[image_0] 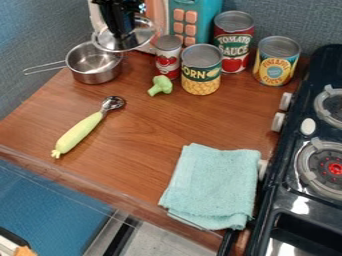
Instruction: Put the lid of the silver pot
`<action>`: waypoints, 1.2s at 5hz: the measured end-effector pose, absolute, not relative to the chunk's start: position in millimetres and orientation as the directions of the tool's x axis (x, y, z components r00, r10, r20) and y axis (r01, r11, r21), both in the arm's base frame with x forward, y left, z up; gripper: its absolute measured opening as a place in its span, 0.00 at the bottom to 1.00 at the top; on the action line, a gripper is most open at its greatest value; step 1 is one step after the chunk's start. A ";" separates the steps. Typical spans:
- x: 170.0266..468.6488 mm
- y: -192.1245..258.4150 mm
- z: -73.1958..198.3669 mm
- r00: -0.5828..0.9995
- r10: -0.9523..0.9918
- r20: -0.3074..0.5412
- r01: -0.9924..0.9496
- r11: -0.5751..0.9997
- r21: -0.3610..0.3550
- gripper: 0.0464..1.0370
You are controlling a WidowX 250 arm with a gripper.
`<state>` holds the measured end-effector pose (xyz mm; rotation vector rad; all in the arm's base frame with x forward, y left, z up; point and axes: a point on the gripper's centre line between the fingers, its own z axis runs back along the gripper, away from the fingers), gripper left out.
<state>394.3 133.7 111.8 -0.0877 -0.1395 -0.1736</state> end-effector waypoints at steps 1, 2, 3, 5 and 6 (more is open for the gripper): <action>390.9 150.8 103.8 0.982 -0.133 0.134 0.142 0.988 -0.065 0.23; 389.7 165.6 105.6 0.985 -0.106 0.137 0.114 0.993 -0.045 0.23; 385.8 176.0 96.1 0.990 -0.076 0.120 0.083 0.995 -0.056 0.23; 387.0 187.5 81.1 0.994 -0.057 0.090 0.061 0.997 -0.047 0.23; 390.4 191.6 76.0 0.995 -0.053 0.083 0.056 0.998 -0.036 0.23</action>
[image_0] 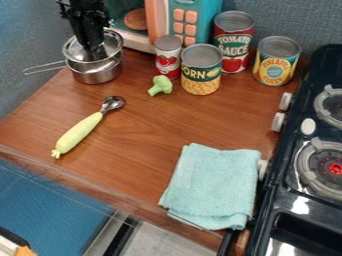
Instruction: Put the lid of the silver pot
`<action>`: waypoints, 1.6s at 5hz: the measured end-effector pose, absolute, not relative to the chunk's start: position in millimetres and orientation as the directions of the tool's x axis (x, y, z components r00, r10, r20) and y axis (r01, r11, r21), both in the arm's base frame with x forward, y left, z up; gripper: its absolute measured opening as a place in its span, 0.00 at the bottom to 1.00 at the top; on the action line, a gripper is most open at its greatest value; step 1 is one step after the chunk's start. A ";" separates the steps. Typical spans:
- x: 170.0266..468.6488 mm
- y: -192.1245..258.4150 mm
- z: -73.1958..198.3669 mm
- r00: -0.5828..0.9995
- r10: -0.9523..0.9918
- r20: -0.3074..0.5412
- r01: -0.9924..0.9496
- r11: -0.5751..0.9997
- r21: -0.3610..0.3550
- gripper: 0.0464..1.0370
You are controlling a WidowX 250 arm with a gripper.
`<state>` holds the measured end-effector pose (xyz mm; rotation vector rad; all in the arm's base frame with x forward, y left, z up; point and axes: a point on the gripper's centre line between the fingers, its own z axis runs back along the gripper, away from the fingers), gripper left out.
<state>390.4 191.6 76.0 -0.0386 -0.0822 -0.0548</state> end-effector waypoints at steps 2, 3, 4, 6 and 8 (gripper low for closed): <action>397.1 201.1 62.0 0.997 -0.041 0.063 0.043 0.999 -0.025 0.23; 400.5 204.0 64.9 0.997 -0.039 0.063 0.040 0.999 -0.013 0.23; 400.9 204.4 57.1 0.998 -0.036 0.050 0.037 0.999 -0.019 0.23; 400.8 205.2 56.1 0.998 -0.037 0.049 0.037 0.999 -0.014 0.23; 397.6 202.0 48.9 0.999 -0.039 0.037 0.040 0.999 -0.027 0.23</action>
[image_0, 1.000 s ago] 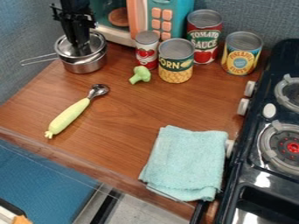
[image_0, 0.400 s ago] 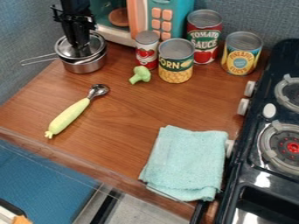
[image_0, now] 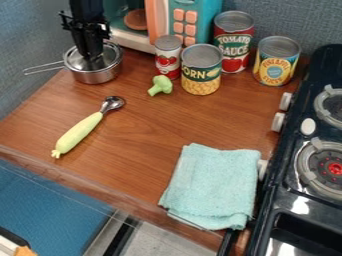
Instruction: Put the lid of the silver pot
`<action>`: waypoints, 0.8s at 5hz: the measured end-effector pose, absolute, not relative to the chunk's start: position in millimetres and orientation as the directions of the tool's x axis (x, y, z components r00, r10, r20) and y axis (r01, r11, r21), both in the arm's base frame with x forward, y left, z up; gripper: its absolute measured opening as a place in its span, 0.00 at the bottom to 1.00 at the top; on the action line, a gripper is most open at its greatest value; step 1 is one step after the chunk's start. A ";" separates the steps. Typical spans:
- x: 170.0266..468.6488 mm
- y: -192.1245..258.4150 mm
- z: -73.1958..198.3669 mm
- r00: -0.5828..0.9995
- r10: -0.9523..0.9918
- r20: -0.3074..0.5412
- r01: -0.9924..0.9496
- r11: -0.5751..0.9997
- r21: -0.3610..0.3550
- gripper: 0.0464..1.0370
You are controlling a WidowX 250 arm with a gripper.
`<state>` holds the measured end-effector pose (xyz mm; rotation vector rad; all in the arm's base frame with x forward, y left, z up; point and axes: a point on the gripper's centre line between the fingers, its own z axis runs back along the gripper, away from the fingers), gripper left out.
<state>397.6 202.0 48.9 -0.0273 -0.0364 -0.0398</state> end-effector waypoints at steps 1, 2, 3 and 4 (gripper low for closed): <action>397.8 202.1 48.5 0.998 -0.042 0.038 0.043 0.999 -0.026 0.30; 396.8 200.7 48.6 0.999 -0.040 0.033 0.041 0.999 -0.034 0.60; 397.2 195.6 52.9 0.998 -0.046 0.042 0.049 0.997 -0.063 0.89; 401.9 191.9 99.0 0.989 -0.051 0.141 0.057 0.997 -0.044 0.97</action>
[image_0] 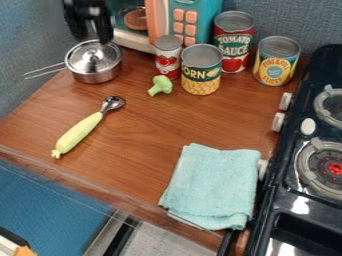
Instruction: Put the lid of the silver pot
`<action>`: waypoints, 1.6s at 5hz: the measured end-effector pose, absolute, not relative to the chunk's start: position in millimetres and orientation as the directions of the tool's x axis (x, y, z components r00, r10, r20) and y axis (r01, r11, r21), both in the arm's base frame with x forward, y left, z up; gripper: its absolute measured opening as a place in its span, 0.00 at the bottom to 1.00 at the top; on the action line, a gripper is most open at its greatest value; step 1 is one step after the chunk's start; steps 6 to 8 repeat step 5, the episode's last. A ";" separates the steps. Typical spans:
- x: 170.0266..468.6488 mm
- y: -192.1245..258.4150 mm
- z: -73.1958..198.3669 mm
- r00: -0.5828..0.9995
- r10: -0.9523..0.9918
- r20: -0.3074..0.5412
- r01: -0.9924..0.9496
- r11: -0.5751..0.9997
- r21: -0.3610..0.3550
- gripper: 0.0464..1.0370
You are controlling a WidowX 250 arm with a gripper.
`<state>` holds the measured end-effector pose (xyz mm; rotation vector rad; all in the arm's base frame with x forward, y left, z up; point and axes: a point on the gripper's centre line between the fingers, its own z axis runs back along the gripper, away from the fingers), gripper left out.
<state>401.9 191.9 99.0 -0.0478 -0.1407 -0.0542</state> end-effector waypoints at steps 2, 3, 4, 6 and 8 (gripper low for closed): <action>376.7 153.7 133.1 0.986 -0.018 0.167 0.035 0.995 -0.098 0.96; 357.6 110.8 106.2 0.989 -0.095 0.113 0.111 0.984 -0.138 0.96; 347.2 88.1 76.5 0.991 -0.089 0.103 0.106 0.979 -0.174 0.96; 348.0 88.8 77.3 0.990 -0.086 0.111 0.104 0.980 -0.170 0.96; 348.0 88.8 77.3 0.990 -0.086 0.111 0.104 0.980 -0.170 0.96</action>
